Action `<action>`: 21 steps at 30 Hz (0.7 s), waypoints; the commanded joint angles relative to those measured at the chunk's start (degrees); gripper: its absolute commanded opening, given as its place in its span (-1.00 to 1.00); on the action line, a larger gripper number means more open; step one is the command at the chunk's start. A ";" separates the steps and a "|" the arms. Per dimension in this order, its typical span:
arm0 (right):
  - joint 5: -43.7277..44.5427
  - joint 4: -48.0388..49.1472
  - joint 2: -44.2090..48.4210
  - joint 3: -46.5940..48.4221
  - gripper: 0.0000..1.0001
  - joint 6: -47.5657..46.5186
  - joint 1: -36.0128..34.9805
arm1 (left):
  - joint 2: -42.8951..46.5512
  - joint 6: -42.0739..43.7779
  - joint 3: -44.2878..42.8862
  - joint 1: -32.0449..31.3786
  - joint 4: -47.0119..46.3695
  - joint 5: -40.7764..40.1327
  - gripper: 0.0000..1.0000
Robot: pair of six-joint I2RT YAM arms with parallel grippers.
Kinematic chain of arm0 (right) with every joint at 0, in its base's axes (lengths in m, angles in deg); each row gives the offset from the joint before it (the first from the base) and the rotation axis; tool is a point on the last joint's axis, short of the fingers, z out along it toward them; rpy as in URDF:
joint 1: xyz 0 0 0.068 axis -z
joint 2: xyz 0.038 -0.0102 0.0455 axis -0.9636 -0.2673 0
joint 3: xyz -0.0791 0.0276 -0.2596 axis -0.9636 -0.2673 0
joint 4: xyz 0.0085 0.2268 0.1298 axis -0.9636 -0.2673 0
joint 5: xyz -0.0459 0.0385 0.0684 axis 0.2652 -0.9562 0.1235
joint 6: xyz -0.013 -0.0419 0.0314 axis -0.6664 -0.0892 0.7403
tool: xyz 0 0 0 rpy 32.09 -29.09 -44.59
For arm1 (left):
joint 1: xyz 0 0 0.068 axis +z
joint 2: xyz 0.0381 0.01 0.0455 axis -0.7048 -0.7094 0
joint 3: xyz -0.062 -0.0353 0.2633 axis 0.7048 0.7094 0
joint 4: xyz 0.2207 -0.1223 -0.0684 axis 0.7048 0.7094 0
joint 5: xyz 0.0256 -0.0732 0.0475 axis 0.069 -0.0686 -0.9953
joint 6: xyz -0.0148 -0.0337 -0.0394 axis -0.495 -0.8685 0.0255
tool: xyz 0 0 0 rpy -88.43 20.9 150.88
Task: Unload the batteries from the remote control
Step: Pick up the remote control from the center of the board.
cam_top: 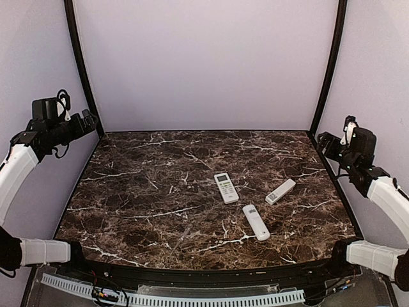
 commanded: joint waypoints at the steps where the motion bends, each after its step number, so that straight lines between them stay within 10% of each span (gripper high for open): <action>1: 1.15 -0.74 1.65 0.46 0.97 3.24 0.26 | 1.15 2.35 -0.11 0.34 1.36 2.52 0.98; 13: -8.90 -6.59 -1.30 5.43 0.97 -0.17 -0.55 | 2.15 6.50 -1.14 0.15 2.30 8.86 0.98; 21: -5.99 -15.81 -12.46 12.68 0.89 1.02 -15.94 | -2.06 6.41 -6.10 -6.05 2.95 12.13 0.98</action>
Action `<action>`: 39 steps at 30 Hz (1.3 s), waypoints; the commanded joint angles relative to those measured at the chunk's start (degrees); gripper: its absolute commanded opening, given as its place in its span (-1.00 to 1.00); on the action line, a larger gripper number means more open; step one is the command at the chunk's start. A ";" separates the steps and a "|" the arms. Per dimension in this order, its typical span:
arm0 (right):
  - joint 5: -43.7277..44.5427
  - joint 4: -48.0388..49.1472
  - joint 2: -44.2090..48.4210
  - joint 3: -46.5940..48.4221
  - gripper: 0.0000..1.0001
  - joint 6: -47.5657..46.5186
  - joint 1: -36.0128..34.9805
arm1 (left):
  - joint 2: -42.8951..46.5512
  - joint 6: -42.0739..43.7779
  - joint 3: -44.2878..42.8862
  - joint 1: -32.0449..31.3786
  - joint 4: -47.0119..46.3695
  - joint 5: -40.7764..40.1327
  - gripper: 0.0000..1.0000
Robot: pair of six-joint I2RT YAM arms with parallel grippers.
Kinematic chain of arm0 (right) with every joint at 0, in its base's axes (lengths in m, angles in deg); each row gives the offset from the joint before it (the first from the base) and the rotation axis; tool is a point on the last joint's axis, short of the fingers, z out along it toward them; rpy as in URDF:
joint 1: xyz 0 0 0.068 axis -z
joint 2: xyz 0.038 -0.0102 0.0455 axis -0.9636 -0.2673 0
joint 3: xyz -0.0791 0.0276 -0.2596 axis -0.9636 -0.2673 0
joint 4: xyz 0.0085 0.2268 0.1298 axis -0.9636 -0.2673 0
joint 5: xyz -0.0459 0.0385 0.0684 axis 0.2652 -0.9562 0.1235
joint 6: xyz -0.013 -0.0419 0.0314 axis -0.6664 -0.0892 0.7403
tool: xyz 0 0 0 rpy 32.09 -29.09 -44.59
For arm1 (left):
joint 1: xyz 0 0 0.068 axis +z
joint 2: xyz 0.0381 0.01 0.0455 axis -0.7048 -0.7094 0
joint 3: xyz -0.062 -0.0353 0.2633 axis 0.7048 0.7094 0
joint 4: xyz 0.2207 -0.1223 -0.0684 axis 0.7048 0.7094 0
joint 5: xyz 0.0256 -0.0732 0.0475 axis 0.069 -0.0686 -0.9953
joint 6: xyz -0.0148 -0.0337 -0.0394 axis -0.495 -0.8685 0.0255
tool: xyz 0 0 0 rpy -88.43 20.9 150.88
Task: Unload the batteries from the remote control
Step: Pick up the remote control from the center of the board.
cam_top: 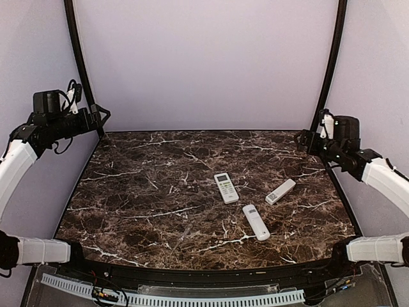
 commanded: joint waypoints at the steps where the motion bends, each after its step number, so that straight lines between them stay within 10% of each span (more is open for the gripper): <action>1: 0.36 -6.42 -5.59 3.33 0.88 1.53 -8.27 | -2.01 0.56 -1.67 -1.39 0.22 4.15 0.98; 18: 0.92 -20.40 -23.57 6.02 0.64 14.51 -37.30 | -1.67 -7.62 7.10 7.90 -5.42 5.96 0.98; 39: 8.38 -25.48 -33.17 6.59 0.39 17.78 -43.72 | -4.40 -4.55 7.08 3.61 -4.59 8.60 0.92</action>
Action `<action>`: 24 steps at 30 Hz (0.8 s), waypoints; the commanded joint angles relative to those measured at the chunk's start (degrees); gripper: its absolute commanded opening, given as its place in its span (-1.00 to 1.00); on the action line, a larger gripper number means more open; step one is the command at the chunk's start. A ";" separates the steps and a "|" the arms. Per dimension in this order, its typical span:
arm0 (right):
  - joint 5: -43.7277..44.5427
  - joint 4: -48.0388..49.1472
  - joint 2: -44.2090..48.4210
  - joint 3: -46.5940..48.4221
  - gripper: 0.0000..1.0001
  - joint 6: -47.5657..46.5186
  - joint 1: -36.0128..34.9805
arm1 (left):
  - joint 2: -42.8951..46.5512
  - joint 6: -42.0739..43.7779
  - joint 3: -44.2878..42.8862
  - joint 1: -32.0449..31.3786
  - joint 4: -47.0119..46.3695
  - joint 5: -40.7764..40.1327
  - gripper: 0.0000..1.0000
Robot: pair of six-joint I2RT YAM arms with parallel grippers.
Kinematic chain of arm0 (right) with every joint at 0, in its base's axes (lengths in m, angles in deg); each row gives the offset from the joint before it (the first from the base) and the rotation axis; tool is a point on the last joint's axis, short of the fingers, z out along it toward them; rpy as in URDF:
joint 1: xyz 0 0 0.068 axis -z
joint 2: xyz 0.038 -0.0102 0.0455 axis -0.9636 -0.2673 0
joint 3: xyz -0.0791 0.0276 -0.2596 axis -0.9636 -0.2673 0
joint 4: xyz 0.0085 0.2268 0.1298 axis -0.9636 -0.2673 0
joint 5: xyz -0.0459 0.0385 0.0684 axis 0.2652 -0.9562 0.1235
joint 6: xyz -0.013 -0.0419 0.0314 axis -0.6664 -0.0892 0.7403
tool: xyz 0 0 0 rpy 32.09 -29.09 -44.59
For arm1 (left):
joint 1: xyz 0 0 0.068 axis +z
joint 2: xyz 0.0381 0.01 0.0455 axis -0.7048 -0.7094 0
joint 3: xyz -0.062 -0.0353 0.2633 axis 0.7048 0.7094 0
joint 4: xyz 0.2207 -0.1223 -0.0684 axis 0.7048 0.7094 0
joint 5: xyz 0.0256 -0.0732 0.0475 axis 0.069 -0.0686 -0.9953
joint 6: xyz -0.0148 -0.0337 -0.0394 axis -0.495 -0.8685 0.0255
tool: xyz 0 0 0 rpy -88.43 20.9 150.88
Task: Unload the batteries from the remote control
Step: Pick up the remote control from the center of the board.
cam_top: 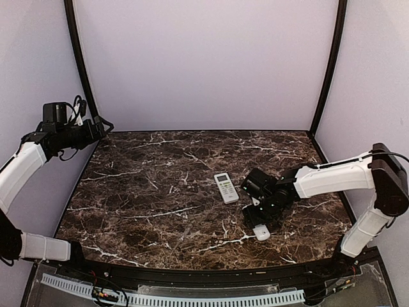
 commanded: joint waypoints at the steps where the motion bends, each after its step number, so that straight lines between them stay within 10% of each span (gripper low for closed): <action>1: 2.14 -0.73 -0.81 1.58 0.38 0.45 -0.77 | -0.32 0.94 0.65 -0.26 -0.13 1.21 0.92; 24: 3.04 -1.99 -3.04 2.24 0.09 -0.74 -1.38 | -1.06 0.42 0.46 -0.66 0.21 1.55 0.91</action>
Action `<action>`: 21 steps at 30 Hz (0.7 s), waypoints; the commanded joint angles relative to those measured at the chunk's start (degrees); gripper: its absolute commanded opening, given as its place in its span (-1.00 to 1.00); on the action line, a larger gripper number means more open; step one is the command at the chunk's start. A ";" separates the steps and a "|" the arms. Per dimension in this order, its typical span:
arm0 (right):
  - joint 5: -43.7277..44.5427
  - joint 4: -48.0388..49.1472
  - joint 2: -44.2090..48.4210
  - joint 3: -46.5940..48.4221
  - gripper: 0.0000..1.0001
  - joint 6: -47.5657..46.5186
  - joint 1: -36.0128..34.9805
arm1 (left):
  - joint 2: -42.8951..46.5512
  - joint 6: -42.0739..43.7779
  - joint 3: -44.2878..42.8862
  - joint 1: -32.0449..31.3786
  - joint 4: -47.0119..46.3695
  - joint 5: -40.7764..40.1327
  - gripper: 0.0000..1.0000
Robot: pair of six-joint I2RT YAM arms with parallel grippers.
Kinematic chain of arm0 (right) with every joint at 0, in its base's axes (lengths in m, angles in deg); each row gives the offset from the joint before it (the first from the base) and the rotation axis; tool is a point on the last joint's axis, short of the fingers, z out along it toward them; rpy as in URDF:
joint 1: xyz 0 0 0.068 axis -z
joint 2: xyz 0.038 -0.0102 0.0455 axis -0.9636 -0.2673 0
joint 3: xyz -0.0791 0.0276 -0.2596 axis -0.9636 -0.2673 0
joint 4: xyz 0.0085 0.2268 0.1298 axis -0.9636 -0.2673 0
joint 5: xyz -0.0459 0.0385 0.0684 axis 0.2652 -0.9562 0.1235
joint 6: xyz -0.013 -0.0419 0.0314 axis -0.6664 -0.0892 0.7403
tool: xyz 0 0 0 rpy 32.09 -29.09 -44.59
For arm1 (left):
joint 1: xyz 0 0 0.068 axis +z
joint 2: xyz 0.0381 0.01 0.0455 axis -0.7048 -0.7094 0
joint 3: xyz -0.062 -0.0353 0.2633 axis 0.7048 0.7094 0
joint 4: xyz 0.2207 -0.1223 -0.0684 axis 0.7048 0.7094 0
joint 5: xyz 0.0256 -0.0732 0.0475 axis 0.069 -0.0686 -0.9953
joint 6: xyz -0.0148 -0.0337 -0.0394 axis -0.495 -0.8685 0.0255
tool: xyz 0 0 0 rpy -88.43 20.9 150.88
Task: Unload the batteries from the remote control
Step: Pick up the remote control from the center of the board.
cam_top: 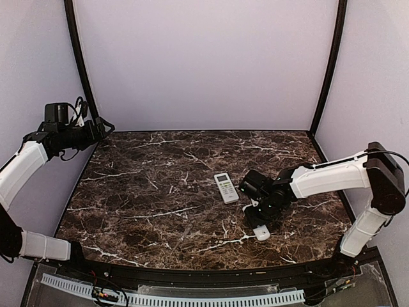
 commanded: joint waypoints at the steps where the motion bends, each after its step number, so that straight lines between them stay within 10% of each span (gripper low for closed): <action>1: 0.91 -0.77 -1.28 1.11 0.09 -0.15 -0.99 | 0.25 0.40 0.49 -0.37 0.26 0.59 0.91; 21: 1.21 1.03 2.65 1.79 -0.49 -1.93 -1.49 | 0.13 0.77 0.35 -0.63 1.05 -0.91 0.92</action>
